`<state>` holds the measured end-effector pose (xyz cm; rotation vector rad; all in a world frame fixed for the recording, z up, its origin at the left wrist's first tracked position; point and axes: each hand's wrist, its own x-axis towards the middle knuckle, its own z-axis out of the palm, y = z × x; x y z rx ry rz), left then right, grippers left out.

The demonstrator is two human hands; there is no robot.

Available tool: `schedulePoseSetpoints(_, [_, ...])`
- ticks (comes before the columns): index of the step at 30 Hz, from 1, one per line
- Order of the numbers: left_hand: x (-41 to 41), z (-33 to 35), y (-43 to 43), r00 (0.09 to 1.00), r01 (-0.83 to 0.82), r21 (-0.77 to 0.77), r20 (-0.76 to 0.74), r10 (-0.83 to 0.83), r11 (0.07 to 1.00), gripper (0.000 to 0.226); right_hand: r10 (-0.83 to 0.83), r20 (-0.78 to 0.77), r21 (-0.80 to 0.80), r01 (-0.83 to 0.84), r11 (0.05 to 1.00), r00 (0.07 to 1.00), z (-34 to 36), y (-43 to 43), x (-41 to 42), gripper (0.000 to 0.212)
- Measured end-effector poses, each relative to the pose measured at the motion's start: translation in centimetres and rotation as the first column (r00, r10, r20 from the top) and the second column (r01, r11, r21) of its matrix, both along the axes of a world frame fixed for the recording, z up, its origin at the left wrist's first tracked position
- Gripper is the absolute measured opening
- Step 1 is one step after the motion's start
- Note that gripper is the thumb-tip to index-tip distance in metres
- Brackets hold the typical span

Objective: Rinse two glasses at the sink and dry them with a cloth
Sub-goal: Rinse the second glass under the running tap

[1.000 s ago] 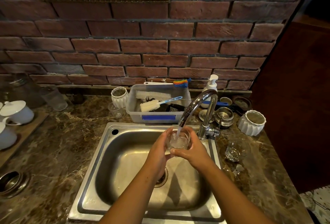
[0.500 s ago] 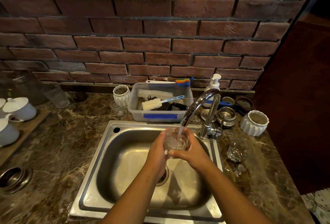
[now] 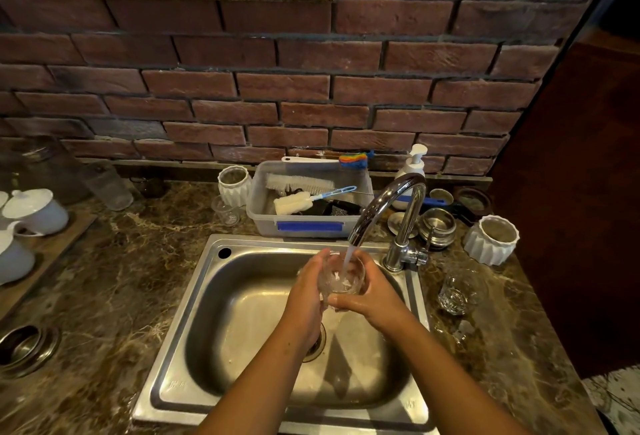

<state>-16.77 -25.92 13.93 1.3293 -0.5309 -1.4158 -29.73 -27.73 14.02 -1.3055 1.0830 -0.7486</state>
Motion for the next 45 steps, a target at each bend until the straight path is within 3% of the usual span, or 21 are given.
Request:
schedulePoseSetpoints(4, [-0.2,-0.1,-0.1,1.000,0.014,-0.010,0.006,-0.014,1.000,0.037,0.019,-0.017,-0.008,-0.020,1.000,1.000,-0.3,-0.2,-0.1,0.077])
schedulePoseSetpoints(9, [-0.2,-0.3,-0.3,1.000,-0.001,0.007,0.005,0.001,1.000,0.028,0.007,-0.014,-0.001,-0.007,1.000,1.000,-0.6,-0.2,-0.1,0.081])
schedulePoseSetpoints(28, [-0.2,-0.6,-0.2,1.000,0.007,0.021,0.012,-0.007,1.000,0.030,-0.003,-0.023,-0.014,0.003,1.000,1.000,-0.4,-0.1,-0.4,0.080])
schedulePoseSetpoints(34, [0.1,-0.5,-0.4,0.999,0.053,0.023,-0.009,-0.053,0.998,0.033,-0.009,0.005,0.042,0.009,0.999,1.000,-1.0,0.1,-0.5,0.073])
schedulePoseSetpoints(37, [0.3,-0.7,-0.3,0.996,0.082,0.031,-0.028,-0.081,0.996,0.034,-0.041,0.067,0.105,0.034,0.994,0.997,-1.6,0.5,-0.6,0.061])
schedulePoseSetpoints(43, [0.3,-1.4,0.2,0.988,0.142,0.032,-0.069,-0.140,0.989,0.031,-0.110,0.182,0.266,0.059,0.962,0.977,-2.9,1.1,-0.3,0.062])
schedulePoseSetpoints(45, [0.3,-1.7,0.4,0.986,0.157,0.037,-0.065,-0.154,0.987,0.033,-0.134,0.205,0.311,0.066,0.948,0.970,-3.2,1.4,-0.1,0.052])
